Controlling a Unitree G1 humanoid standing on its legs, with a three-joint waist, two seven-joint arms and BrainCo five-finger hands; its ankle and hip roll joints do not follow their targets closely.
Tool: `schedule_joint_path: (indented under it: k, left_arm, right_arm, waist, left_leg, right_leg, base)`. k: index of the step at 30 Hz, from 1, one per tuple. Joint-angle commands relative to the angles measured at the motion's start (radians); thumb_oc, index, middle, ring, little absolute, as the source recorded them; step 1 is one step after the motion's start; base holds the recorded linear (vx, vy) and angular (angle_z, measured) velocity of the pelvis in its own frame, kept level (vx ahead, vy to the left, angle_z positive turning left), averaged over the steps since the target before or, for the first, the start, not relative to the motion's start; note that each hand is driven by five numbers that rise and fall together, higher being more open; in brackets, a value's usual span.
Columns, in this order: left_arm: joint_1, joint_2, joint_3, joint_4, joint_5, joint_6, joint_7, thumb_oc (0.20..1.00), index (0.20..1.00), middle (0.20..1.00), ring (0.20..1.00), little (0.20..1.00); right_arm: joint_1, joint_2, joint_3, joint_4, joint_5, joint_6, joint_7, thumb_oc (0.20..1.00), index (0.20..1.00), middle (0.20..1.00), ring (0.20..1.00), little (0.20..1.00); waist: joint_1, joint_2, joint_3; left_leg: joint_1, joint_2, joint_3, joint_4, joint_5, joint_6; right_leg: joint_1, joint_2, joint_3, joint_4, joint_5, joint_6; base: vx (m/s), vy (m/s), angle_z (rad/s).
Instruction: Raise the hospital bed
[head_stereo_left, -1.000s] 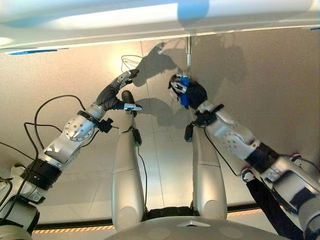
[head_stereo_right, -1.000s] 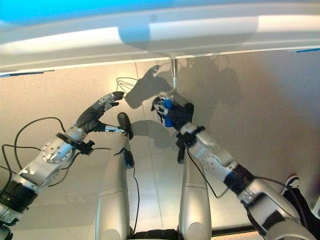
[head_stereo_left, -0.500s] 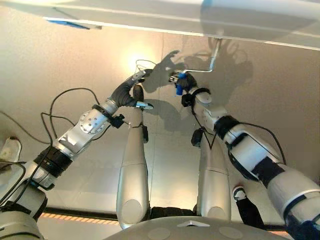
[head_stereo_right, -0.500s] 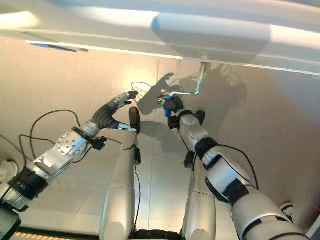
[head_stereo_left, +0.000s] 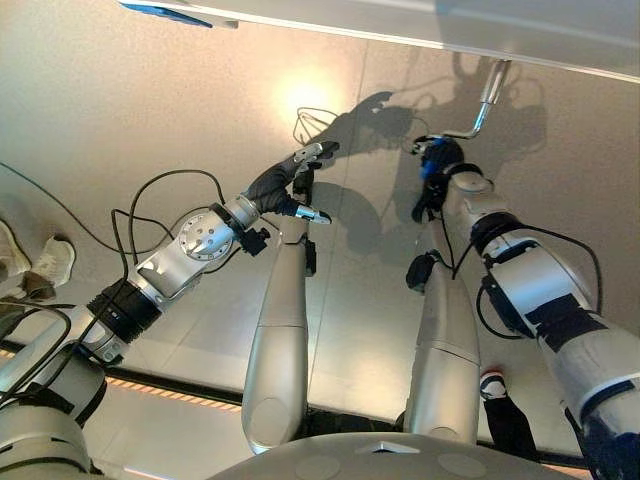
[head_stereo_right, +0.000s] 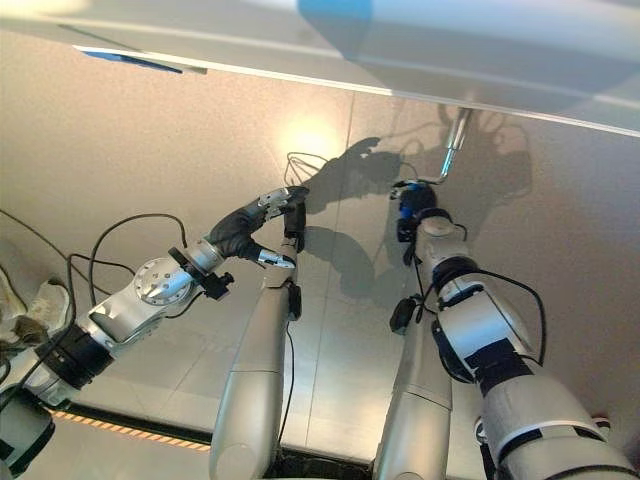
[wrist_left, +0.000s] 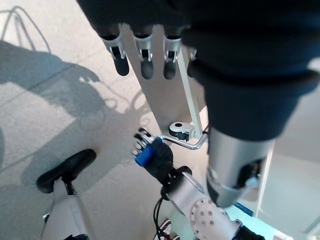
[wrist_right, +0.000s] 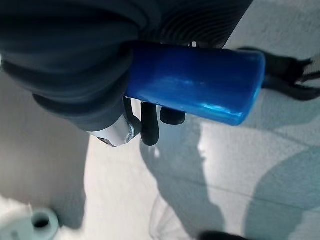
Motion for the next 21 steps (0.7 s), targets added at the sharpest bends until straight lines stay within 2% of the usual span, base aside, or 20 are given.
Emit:
schedule_joint_path:
  k: [1, 4, 7, 9, 11, 12, 15, 17, 18, 19, 20, 21]
  left_arm:
    - [0.089, -0.033, 0.027, -0.140, -0.034, -0.022, -0.039, 1.000, 1.000, 1.000, 1.000, 1.000]
    - [0.101, -0.027, 0.033, -0.146, -0.041, -0.022, -0.049, 1.000, 1.000, 1.000, 1.000, 1.000]
    - [0.116, -0.020, 0.046, -0.152, -0.054, -0.023, -0.053, 1.000, 1.000, 1.000, 1.000, 1.000]
    - [0.124, -0.017, 0.051, -0.150, -0.056, -0.024, -0.053, 1.000, 1.000, 1.000, 1.000, 1.000]
    - [0.162, -0.002, 0.089, -0.159, -0.054, -0.031, -0.047, 1.000, 1.000, 1.000, 1.000, 1.000]
    - [0.165, 0.000, 0.090, -0.161, -0.054, -0.031, -0.047, 1.000, 1.000, 1.000, 1.000, 1.000]
    - [0.231, 0.006, 0.152, -0.172, -0.033, -0.029, -0.034, 1.000, 1.000, 1.000, 1.000, 1.000]
    - [0.291, 0.010, 0.190, -0.183, -0.018, -0.026, -0.024, 1.000, 1.000, 1.000, 1.000, 1.000]
    - [0.303, 0.018, 0.233, -0.189, -0.009, -0.029, -0.020, 1.000, 1.000, 1.000, 1.000, 1.000]
    - [0.304, 0.019, 0.231, -0.190, -0.009, -0.028, -0.020, 1.000, 1.000, 1.000, 1.000, 1.000]
    - [0.315, 0.018, 0.224, -0.189, -0.010, -0.028, -0.021, 1.000, 1.000, 1.000, 1.000, 1.000]
    - [0.338, 0.033, 0.270, -0.211, -0.005, -0.032, -0.015, 1.000, 1.000, 1.000, 1.000, 1.000]
  right_arm:
    - [0.089, -0.146, -0.045, 0.053, 0.100, 0.004, -0.039, 0.200, 0.200, 0.200, 0.200, 0.200]
    - [0.150, -0.233, -0.095, 0.062, 0.125, -0.007, -0.055, 0.200, 0.200, 0.200, 0.200, 0.200]
    - [0.217, -0.319, -0.151, 0.027, 0.205, -0.041, -0.060, 0.200, 0.200, 0.200, 0.200, 0.200]
    - [0.236, -0.337, -0.162, 0.004, 0.226, -0.056, -0.057, 0.200, 0.200, 0.200, 0.200, 0.200]
    - [0.304, -0.376, -0.179, -0.118, 0.259, -0.111, -0.057, 0.200, 0.200, 0.200, 0.200, 0.200]
    - [0.309, -0.374, -0.181, -0.124, 0.258, -0.111, -0.060, 0.200, 0.200, 0.200, 0.200, 0.200]
    - [0.455, -0.379, -0.229, -0.418, 0.278, -0.196, -0.075, 0.200, 0.200, 0.200, 0.200, 0.200]
    - [0.597, -0.360, -0.288, -0.637, 0.256, -0.247, -0.098, 0.200, 0.200, 0.200, 0.200, 0.200]
    - [0.678, -0.353, -0.351, -0.807, 0.236, -0.294, -0.109, 0.200, 0.200, 0.200, 0.200, 0.200]
    - [0.685, -0.351, -0.355, -0.814, 0.232, -0.293, -0.113, 0.200, 0.200, 0.200, 0.200, 0.200]
    - [0.698, -0.349, -0.350, -0.813, 0.231, -0.292, -0.114, 0.200, 0.200, 0.200, 0.200, 0.200]
    - [0.787, -0.332, -0.402, -1.024, 0.227, -0.328, -0.094, 0.200, 0.200, 0.200, 0.200, 0.200]
  waist:
    - [-0.044, 0.081, -0.019]
    - [-0.064, 0.071, -0.019]
    - [-0.101, 0.049, -0.019]
    - [-0.109, 0.040, -0.019]
    - [-0.143, 0.009, -0.019]
    - [-0.144, 0.006, -0.019]
    - [-0.189, -0.032, -0.019]
    - [-0.206, -0.054, -0.019]
    - [-0.226, -0.070, -0.019]
    - [-0.225, -0.071, -0.019]
    - [-0.223, -0.071, -0.019]
    - [-0.241, -0.088, -0.019]
  left_leg:
    - [0.008, -0.028, 0.024, 0.062, -0.060, 0.031]
    - [0.016, -0.022, 0.033, 0.065, -0.065, 0.030]
    - [0.038, -0.012, 0.045, 0.057, -0.065, 0.025]
    - [0.046, -0.009, 0.050, 0.053, -0.064, 0.023]
    - [0.064, 0.002, 0.063, 0.041, -0.062, 0.018]
    - [0.066, 0.002, 0.064, 0.039, -0.062, 0.018]
    - [0.079, 0.012, 0.076, 0.030, -0.058, 0.013]
    - [0.123, 0.013, 0.071, 0.030, -0.087, 0.005]
    - [0.103, 0.018, 0.084, 0.017, -0.056, 0.010]
    - [0.105, 0.017, 0.084, 0.016, -0.055, 0.010]
    - [0.137, 0.018, 0.075, 0.022, -0.086, 0.004]
    - [0.121, 0.022, 0.089, 0.012, -0.060, 0.009]
  right_leg:
    - [0.037, -0.002, 0.033, 0.067, -0.092, 0.081]
    - [0.034, 0.003, 0.045, 0.074, -0.097, 0.082]
    - [0.040, 0.009, 0.054, 0.074, -0.099, 0.086]
    - [0.042, 0.011, 0.058, 0.073, -0.100, 0.086]
    - [0.045, 0.019, 0.064, 0.068, -0.099, 0.086]
    - [0.046, 0.019, 0.065, 0.069, -0.099, 0.086]
    - [0.044, 0.029, 0.075, 0.068, -0.097, 0.085]
    - [0.079, 0.032, 0.086, 0.080, -0.126, 0.093]
    - [0.056, 0.034, 0.084, 0.069, -0.099, 0.086]
    - [0.057, 0.034, 0.084, 0.069, -0.099, 0.086]
    - [0.087, 0.035, 0.089, 0.079, -0.128, 0.094]
    - [0.069, 0.036, 0.085, 0.069, -0.104, 0.088]
  base:
    - [0.00, 0.000, 0.00]
    - [0.01, -0.013, -0.04]
    - [0.01, -0.019, -0.06]
    - [0.00, 0.000, 0.00]
    - [0.00, 0.000, 0.00]
    - [0.00, 0.000, 0.00]
    - [0.01, -0.026, -0.07]
    - [0.03, -0.041, -0.15]
    - [-0.01, -0.030, -0.20]
    - [0.00, -0.017, -0.18]
    - [0.01, -0.018, -0.19]
    - [0.00, -0.034, -0.17]
